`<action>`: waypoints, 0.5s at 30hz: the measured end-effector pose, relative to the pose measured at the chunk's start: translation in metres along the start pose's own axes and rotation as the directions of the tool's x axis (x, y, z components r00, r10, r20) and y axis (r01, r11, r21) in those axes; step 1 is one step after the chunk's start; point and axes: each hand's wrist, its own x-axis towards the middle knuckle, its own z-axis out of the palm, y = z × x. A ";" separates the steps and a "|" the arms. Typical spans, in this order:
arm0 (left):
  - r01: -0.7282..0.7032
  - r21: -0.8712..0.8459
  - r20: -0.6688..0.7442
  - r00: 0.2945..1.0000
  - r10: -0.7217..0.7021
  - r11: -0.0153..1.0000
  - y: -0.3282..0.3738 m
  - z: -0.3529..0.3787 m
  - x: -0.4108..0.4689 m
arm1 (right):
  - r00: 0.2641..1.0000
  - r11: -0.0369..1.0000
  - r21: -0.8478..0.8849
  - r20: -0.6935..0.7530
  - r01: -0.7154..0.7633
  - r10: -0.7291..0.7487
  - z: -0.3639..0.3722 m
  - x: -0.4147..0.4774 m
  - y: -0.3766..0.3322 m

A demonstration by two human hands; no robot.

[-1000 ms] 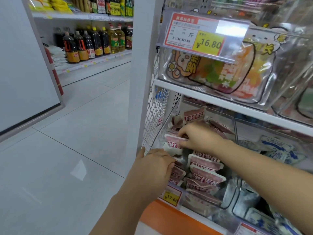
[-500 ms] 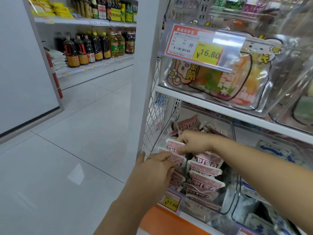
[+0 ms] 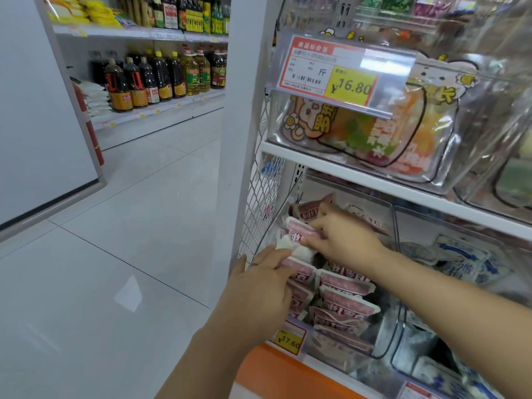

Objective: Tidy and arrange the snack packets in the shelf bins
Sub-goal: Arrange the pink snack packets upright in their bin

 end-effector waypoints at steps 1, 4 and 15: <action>0.001 0.004 -0.004 1.000 -0.001 1.000 0.000 0.000 0.000 | 0.999 1.000 -0.003 -0.046 -0.010 0.009 -0.002 -0.004 0.002; -0.007 -0.007 -0.044 0.999 0.007 1.000 0.000 0.003 0.001 | 0.987 0.999 0.003 -0.157 -0.040 0.040 -0.011 -0.014 0.008; -0.042 -0.001 -0.092 0.995 0.042 0.999 0.000 0.007 0.003 | 0.989 0.842 0.527 -0.012 -0.117 0.146 -0.014 -0.029 -0.002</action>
